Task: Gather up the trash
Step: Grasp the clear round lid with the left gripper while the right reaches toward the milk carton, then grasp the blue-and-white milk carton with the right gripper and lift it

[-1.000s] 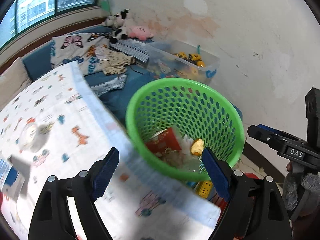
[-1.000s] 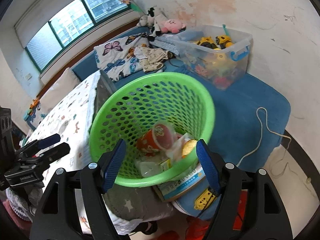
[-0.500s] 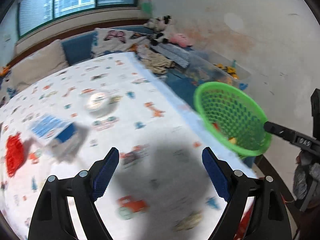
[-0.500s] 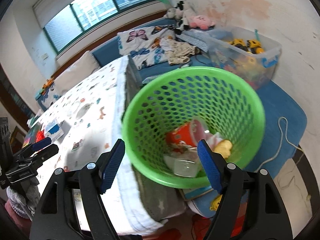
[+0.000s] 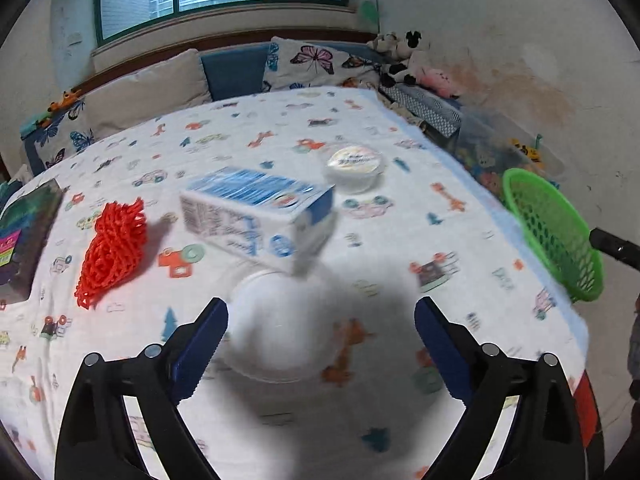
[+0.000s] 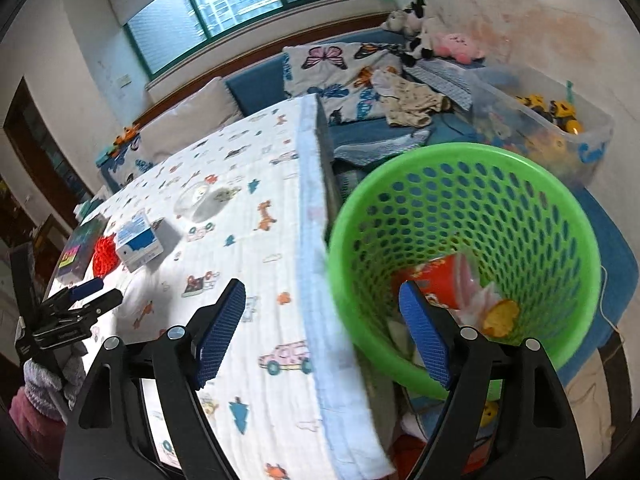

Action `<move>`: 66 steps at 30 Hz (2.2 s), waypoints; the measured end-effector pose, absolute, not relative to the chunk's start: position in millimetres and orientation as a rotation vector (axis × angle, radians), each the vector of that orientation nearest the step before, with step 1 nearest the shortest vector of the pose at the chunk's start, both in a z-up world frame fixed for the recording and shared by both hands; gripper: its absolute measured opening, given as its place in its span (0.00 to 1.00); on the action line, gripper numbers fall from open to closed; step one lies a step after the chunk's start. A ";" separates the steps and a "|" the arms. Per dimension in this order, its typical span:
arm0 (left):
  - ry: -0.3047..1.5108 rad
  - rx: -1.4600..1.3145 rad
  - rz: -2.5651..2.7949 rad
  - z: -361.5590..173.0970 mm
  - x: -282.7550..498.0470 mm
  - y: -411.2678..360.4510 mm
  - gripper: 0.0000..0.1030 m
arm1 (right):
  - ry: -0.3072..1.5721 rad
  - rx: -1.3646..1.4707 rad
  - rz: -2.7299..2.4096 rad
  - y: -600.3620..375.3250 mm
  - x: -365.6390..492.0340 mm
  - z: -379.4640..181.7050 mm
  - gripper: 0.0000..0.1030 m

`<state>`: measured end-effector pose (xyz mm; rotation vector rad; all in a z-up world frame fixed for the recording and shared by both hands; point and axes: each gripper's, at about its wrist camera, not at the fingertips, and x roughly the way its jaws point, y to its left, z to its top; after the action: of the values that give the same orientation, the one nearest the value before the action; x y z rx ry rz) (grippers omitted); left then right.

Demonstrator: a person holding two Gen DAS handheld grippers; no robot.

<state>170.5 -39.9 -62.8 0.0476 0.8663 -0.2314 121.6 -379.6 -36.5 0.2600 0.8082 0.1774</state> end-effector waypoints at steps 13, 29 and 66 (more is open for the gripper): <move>0.969 0.073 -0.275 -93.9 195.8 -20.2 0.91 | 0.842 0.206 0.237 -337.9 133.9 -41.4 0.77; 0.937 0.182 -0.280 -101.7 198.1 -32.4 0.88 | 0.863 0.159 0.290 -305.6 148.4 -42.2 0.77; 0.860 0.021 -0.125 -50.6 97.8 66.9 0.87 | 0.849 -0.207 0.718 -106.9 219.7 -32.9 0.74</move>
<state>97.8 66.9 -50.6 0.0213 0.8599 -0.1248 219.7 -106.9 -32.9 -0.2072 0.8485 0.7178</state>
